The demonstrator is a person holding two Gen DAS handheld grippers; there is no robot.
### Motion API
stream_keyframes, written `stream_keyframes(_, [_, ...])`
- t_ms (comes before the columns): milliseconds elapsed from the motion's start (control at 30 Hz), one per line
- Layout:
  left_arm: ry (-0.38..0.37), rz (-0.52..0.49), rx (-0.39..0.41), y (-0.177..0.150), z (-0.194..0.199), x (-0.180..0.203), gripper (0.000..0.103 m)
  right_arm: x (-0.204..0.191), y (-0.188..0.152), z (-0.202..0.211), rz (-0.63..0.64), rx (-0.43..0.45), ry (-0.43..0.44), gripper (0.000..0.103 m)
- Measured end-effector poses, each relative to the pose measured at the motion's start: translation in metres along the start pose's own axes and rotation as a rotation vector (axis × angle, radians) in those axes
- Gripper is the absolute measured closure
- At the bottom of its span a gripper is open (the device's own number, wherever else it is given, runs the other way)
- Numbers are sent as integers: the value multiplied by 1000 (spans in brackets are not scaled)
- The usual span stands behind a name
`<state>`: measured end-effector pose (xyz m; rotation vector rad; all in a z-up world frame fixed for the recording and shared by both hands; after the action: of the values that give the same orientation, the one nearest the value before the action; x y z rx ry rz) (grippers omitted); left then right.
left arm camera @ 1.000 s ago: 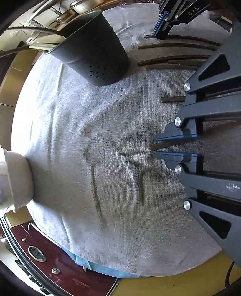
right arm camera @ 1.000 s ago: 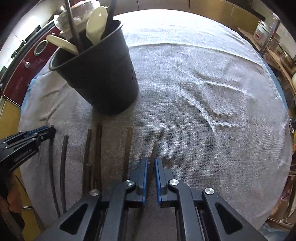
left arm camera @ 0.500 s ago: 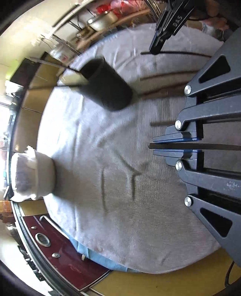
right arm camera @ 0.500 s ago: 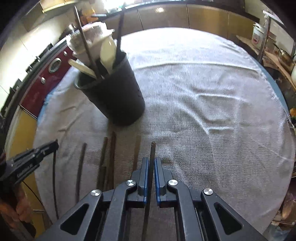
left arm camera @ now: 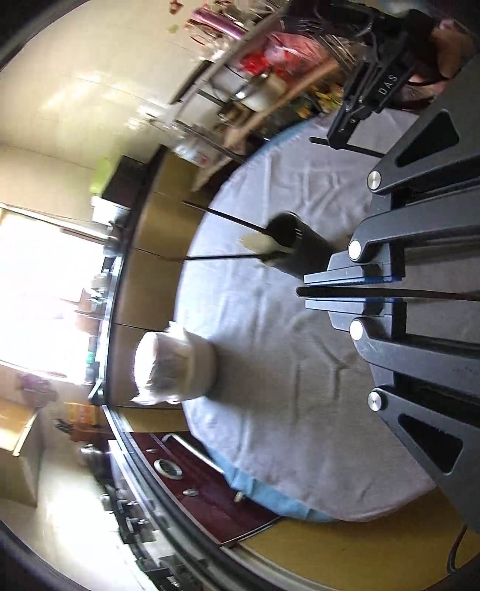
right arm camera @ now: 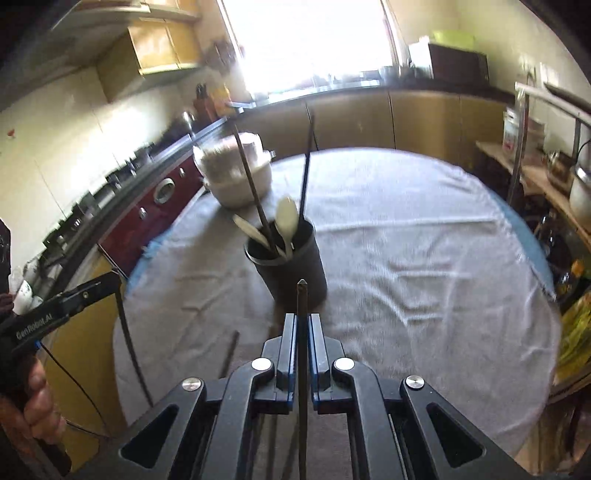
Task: Organize utensils
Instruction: 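Lift both chopsticks and lower them into the black cup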
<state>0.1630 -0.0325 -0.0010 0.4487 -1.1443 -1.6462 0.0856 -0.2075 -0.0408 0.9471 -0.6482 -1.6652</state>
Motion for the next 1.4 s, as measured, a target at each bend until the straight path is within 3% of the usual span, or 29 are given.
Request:
stream_keyframes(400, [-20,-32,161,68,5,22,98,-9,74,21,24,182,-10,97])
stream_keyframes(733, [-74,-50,264,142,-12,60,98,-25,156,22,85,283,-23,97])
stream_keyframes(1000, [-79,-36,329,179,-35,75,98,-39,211,20,119,345,-27,97])
stream_keyframes(1200, [-69,-12,332,177,-62,73,98,-39,217,-12,107,321,-36,97])
stream_keyframes(1400, [-43,10,290,151,-90,60,98,-29,185,-54,97,232,-47,97])
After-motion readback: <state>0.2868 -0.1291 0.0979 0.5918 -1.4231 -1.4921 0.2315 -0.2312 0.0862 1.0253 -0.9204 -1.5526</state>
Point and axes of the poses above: each gripper's, at about its wrist camera, not at the fingertips, and z roughly against the way its jaws point, x to its right, y to its top, the point moved 9 cm from there along -z, roughly the way its jaws point, and after that the axes turned 10 degrees about x, right-handed, at the moved point
